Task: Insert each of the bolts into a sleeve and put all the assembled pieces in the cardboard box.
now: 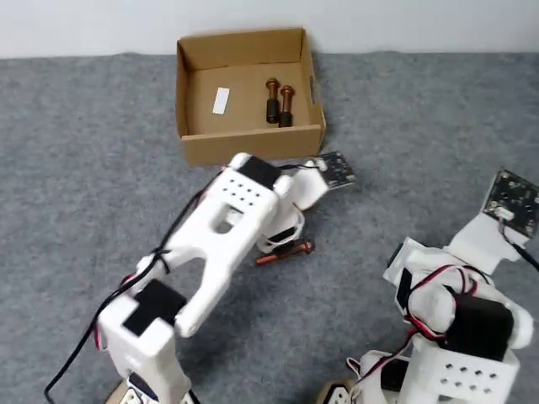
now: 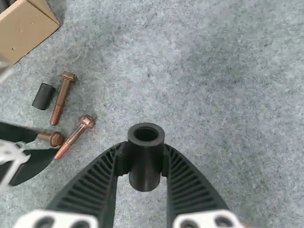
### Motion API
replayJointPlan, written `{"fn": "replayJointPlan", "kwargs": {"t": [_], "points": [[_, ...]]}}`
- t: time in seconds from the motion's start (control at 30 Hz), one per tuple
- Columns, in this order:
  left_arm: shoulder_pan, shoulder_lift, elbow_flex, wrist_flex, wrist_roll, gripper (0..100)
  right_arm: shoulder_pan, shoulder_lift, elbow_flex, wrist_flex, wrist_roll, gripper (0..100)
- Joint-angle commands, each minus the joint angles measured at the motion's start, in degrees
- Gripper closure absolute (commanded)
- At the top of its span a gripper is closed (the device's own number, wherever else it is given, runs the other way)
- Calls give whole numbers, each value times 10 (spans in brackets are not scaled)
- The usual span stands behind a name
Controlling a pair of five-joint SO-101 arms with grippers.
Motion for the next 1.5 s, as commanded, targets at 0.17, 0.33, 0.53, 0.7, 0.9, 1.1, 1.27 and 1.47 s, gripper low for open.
{"fn": "replayJointPlan", "kwargs": {"t": [0.17,0.33,0.53,0.7,0.9,1.1,1.27,1.47], "points": [[11,111,-124,9,-9,832,5,0,-5,14,-4,991],[18,144,-165,8,-9,833,5,0,-5,13,-4,991],[21,180,-179,9,-9,833,3,0,-5,-3,-3,991],[21,193,-180,8,-9,833,2,0,-6,-15,-3,991],[22,194,-176,-25,-5,866,1,0,-6,-15,-3,991],[46,222,-178,-34,-5,994,1,0,-6,-11,-3,991],[54,226,-204,11,-5,995,0,-2,-6,-9,-3,991],[52,225,-296,120,-4,995,0,-5,-8,0,-2,991]]}}
